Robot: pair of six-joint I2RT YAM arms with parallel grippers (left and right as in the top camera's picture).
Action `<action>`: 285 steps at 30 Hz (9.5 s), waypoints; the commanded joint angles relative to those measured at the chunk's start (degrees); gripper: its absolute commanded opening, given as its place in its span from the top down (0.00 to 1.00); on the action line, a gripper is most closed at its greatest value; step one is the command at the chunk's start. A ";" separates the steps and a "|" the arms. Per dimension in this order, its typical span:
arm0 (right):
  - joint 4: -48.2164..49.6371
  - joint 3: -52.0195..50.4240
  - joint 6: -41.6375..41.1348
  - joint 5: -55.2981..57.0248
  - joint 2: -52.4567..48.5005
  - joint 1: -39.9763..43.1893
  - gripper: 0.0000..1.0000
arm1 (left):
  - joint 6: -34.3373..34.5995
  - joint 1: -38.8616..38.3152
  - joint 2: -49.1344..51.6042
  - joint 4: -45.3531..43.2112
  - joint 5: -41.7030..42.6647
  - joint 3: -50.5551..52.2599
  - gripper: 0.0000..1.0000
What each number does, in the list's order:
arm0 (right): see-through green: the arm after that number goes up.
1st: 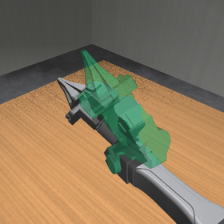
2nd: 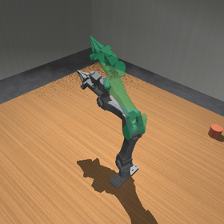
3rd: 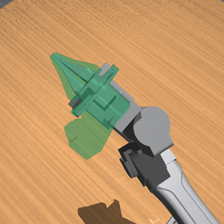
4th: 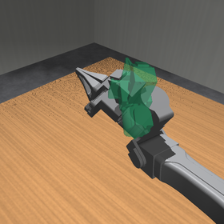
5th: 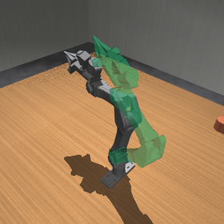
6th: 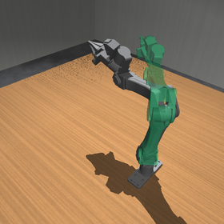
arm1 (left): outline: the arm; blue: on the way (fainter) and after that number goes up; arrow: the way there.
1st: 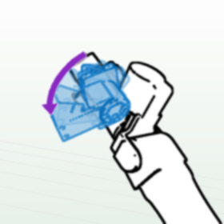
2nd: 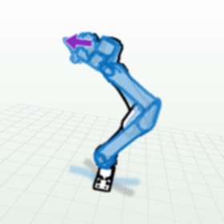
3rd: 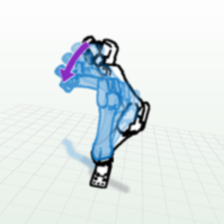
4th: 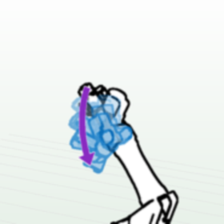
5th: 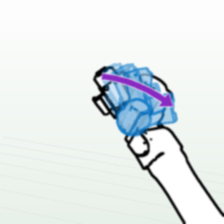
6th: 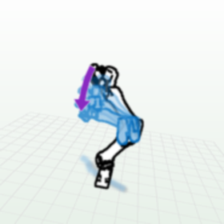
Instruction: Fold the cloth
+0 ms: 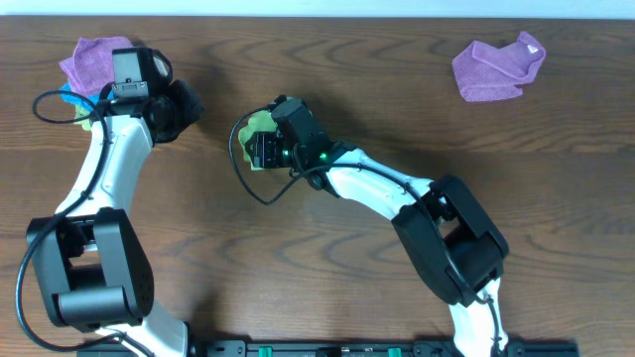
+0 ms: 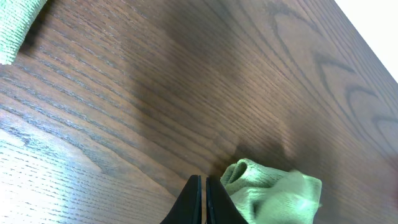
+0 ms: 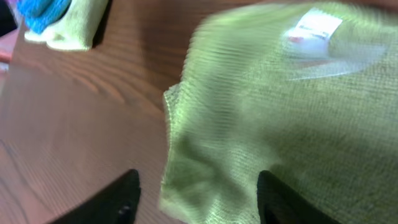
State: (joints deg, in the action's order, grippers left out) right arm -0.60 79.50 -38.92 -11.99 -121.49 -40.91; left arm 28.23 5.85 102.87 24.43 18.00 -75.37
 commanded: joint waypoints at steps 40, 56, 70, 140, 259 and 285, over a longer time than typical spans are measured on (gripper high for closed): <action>-42.51 -42.91 23.28 1.27 84.85 25.16 0.01 | 5.09 0.44 -10.80 19.30 6.64 -1.22 0.05; -47.65 -49.31 18.34 6.19 101.33 25.14 0.01 | 14.16 -4.63 -11.89 13.07 10.62 14.03 0.05; -47.69 -49.31 18.34 6.19 101.33 25.14 0.01 | 31.32 -7.93 -11.76 -21.86 13.05 34.42 0.04; -49.57 -49.31 18.34 6.19 101.33 25.14 0.01 | 27.56 -10.29 10.16 -68.13 22.40 28.55 0.94; -49.57 -49.31 18.34 6.19 101.33 25.14 0.01 | 1.81 23.47 9.49 5.38 -3.61 -27.26 0.05; -49.57 -49.31 18.34 6.19 101.33 25.14 0.01 | 4.79 20.00 4.85 11.32 32.02 -27.26 0.05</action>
State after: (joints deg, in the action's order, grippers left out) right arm -50.11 30.24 -19.99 -6.37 -20.29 -16.19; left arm 33.19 25.76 108.95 34.98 43.46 -101.21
